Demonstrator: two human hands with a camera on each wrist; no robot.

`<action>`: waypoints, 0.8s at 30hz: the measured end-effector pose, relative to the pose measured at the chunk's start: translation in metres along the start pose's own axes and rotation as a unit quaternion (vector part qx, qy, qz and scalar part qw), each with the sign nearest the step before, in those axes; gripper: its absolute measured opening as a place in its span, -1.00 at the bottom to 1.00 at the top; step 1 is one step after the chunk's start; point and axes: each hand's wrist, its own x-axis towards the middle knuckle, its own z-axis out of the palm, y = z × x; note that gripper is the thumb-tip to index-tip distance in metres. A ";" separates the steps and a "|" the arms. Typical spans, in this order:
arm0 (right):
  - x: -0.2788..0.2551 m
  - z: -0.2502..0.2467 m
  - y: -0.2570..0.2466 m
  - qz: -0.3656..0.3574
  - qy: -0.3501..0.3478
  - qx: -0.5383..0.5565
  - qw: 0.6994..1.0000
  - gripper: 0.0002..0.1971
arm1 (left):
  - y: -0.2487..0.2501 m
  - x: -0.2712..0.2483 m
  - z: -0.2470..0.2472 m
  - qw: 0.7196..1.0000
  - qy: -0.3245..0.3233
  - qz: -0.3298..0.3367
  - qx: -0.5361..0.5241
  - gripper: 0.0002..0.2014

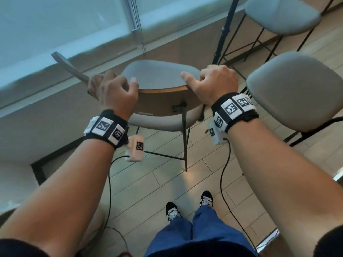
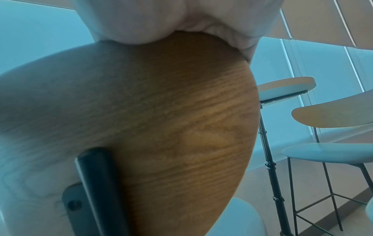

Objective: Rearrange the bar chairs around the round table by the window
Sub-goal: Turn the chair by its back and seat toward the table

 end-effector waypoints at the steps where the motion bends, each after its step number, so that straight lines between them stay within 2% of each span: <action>1: 0.000 -0.001 0.000 0.000 0.002 0.000 1.000 -0.24 | 0.000 0.001 0.001 1.000 0.008 -0.003 -0.009 -0.59; 5: -0.001 0.000 -0.003 0.004 0.009 0.008 1.000 -0.24 | -0.004 0.010 0.005 0.999 0.031 -0.004 -0.028 -0.63; 10: -0.011 0.001 -0.028 0.014 0.001 0.023 1.000 -0.27 | -0.019 0.030 0.002 0.998 0.027 0.000 -0.049 -0.64; 13: -0.026 0.003 -0.045 0.002 0.001 0.037 0.999 -0.34 | -0.035 0.045 -0.003 0.998 0.004 0.028 -0.057 -0.67; 16: -0.032 0.007 -0.062 -0.027 -0.032 0.061 0.997 -0.34 | -0.044 0.066 -0.017 0.996 -0.043 0.038 -0.062 -0.68; 20: -0.018 0.008 -0.058 -0.004 -0.071 0.108 0.992 -0.30 | -0.023 0.062 -0.022 0.997 -0.074 0.001 -0.029 -0.69; 22: -0.015 0.010 -0.051 0.020 -0.101 0.154 0.983 -0.24 | -0.009 0.045 -0.008 0.992 -0.095 -0.020 -0.086 -0.71; 24: -0.016 0.012 -0.050 0.034 -0.112 0.182 0.976 -0.23 | -0.005 0.039 0.002 0.985 -0.086 -0.041 -0.140 -0.64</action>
